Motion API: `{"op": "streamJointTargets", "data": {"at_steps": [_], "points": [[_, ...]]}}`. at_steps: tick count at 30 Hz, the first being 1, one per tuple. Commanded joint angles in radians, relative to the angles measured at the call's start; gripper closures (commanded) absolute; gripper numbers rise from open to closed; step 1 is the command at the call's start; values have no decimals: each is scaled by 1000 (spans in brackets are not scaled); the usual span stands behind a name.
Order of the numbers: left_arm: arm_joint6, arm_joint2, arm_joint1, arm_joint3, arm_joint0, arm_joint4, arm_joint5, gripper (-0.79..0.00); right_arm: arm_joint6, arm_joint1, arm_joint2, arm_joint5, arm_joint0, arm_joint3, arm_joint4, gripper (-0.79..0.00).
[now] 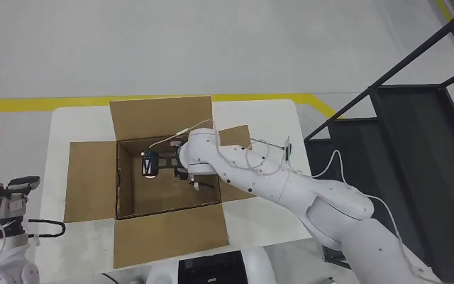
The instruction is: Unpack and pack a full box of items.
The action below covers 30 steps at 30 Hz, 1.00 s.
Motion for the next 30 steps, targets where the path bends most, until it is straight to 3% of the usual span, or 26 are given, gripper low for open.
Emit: {"op": "streamJointTargets", "data": {"at_steps": [1, 23, 30], "points": [[0, 0, 0, 0, 0, 0, 0, -785, 0, -2, -2, -6, 1, 5, 3, -785], [0, 0, 0, 0, 0, 0, 0, -785, -22, -2, 1, -9, -6, 1, 4, -785], [0, 0, 0, 0, 0, 0, 0, -785, -155, -18, -1, -157, 15, 40, -14, -785]]}}
